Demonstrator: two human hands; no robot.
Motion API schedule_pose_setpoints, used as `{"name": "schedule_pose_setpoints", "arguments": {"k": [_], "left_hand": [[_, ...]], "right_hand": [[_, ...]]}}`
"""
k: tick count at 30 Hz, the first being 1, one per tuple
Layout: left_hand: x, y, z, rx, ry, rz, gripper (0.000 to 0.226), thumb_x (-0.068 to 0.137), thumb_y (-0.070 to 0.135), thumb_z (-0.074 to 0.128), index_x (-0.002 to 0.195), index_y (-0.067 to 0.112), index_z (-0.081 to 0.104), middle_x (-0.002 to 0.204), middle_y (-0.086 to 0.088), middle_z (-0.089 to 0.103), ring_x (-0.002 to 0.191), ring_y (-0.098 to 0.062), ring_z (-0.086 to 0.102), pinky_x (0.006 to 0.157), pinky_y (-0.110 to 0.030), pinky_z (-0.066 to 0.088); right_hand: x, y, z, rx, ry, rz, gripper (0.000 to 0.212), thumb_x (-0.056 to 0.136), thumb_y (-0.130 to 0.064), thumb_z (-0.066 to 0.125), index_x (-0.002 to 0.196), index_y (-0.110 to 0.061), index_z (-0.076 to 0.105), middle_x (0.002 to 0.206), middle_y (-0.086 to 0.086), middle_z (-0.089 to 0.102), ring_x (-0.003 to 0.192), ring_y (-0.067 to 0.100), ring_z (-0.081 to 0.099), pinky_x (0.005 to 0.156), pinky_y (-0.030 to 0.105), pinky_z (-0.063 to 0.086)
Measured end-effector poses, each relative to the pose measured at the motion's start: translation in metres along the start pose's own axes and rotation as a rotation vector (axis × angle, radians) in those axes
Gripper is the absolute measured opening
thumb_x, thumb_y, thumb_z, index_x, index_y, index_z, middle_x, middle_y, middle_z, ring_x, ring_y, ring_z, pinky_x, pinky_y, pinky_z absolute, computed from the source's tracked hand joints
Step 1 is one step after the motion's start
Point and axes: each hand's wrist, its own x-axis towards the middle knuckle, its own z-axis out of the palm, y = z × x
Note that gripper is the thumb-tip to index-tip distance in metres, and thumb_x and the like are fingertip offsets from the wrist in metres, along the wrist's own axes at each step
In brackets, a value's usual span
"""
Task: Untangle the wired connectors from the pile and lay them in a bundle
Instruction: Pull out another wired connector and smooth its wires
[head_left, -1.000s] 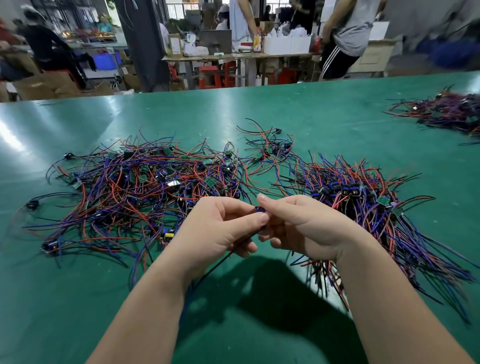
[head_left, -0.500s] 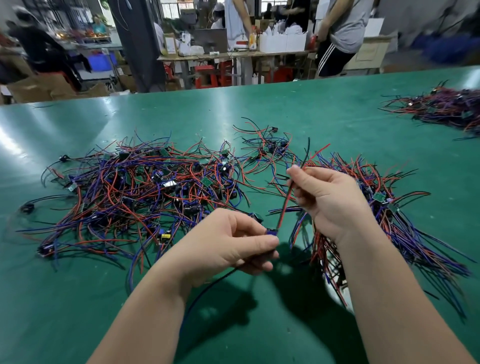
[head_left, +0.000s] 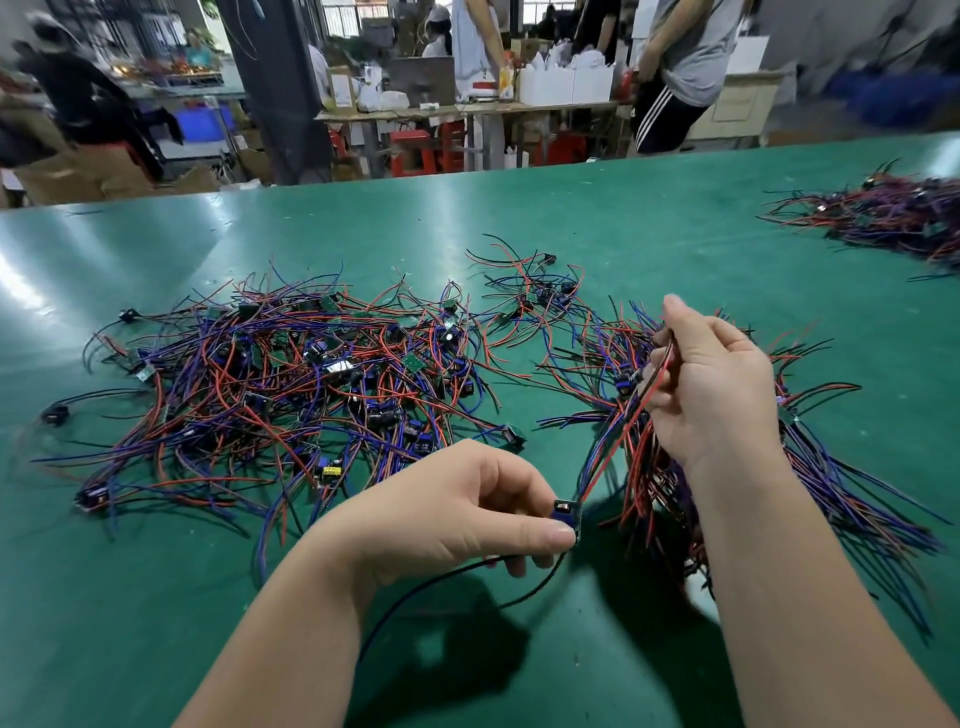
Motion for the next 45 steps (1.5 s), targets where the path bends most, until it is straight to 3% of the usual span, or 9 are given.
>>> {"name": "schedule_pose_setpoints", "arguments": {"k": [4,8,13,23,32,35,39,42,45], "left_hand": [[-0.001,0.01,0.003,-0.292,0.082,0.105,0.009,0.077,0.01,0.065,0.073,0.017,0.069,0.066,-0.005,0.07,0.055,-0.014,0.066,0.051,-0.02,0.049],[-0.002,0.019,-0.005,-0.708,0.255,0.131,0.018,0.063,0.007,0.061,0.077,0.018,0.059,0.064,-0.008,0.071,0.05,-0.015,0.068,0.04,-0.02,0.05],[0.004,0.018,-0.009,-0.706,0.356,0.159,0.014,0.069,0.019,0.074,0.062,0.031,0.069,0.06,0.003,0.069,0.046,-0.006,0.062,0.043,-0.018,0.049],[0.015,0.01,0.0,-0.662,0.557,0.09,0.033,0.05,0.05,0.076,0.068,0.024,0.066,0.06,0.013,0.054,0.047,0.0,0.047,0.042,-0.015,0.039],[0.013,0.006,0.01,-0.175,0.328,0.496,0.033,0.076,-0.007,0.062,0.089,0.02,0.076,0.106,0.011,0.071,0.105,-0.004,0.063,0.086,-0.016,0.047],[0.018,0.003,0.009,-0.114,0.553,0.391,0.042,0.086,-0.017,0.048,0.081,0.017,0.073,0.087,0.008,0.074,0.086,-0.003,0.068,0.077,-0.017,0.052],[0.023,0.005,0.001,-0.44,0.748,0.272,0.012,0.09,0.017,0.058,0.102,0.019,0.059,0.082,-0.001,0.072,0.064,-0.012,0.068,0.059,-0.021,0.055],[0.014,0.004,-0.012,-0.865,0.565,0.337,0.052,0.057,0.049,0.077,0.1,0.024,0.06,0.086,0.003,0.074,0.067,-0.01,0.069,0.051,-0.021,0.053],[0.007,0.002,-0.016,-0.712,0.373,0.284,0.056,0.035,0.059,0.089,0.075,0.024,0.071,0.087,0.003,0.074,0.074,-0.01,0.071,0.053,-0.023,0.055]], "right_hand": [[0.002,0.002,0.005,-0.008,-0.077,0.224,0.051,0.102,-0.046,0.028,0.084,-0.011,0.061,0.052,0.003,0.062,0.04,0.011,0.054,0.038,0.014,0.038],[-0.011,0.015,0.009,-0.35,-0.416,0.196,0.008,0.088,-0.009,0.062,0.096,-0.01,0.062,0.066,0.005,0.065,0.047,0.01,0.058,0.043,0.016,0.043],[-0.026,0.023,0.014,-0.406,-0.821,0.027,0.031,0.062,-0.014,0.077,0.092,-0.017,0.07,0.067,0.0,0.067,0.056,0.01,0.057,0.05,0.017,0.044],[-0.038,0.031,0.024,-0.273,-0.699,-0.243,0.021,0.063,-0.013,0.075,0.084,-0.013,0.071,0.066,-0.003,0.07,0.058,0.006,0.062,0.059,0.017,0.051],[-0.026,0.019,0.026,0.098,-0.462,0.218,0.015,0.068,-0.019,0.062,0.059,-0.012,0.073,0.058,0.002,0.061,0.05,0.009,0.057,0.046,0.019,0.048],[-0.025,0.01,0.021,0.213,-0.556,0.32,0.011,0.071,-0.021,0.065,0.067,-0.011,0.068,0.06,0.0,0.057,0.049,0.007,0.053,0.041,0.015,0.044],[-0.029,0.003,0.013,0.327,-0.874,0.369,0.014,0.071,-0.017,0.07,0.076,-0.007,0.062,0.063,0.002,0.057,0.054,0.01,0.056,0.051,0.019,0.049],[-0.033,0.003,0.012,0.317,-1.112,0.379,0.016,0.079,-0.02,0.071,0.077,-0.007,0.063,0.065,0.002,0.056,0.056,0.011,0.055,0.054,0.019,0.049],[-0.033,0.006,0.012,0.264,-1.13,0.392,0.016,0.078,-0.022,0.071,0.076,-0.008,0.064,0.065,0.002,0.058,0.054,0.01,0.055,0.05,0.016,0.047]]}}
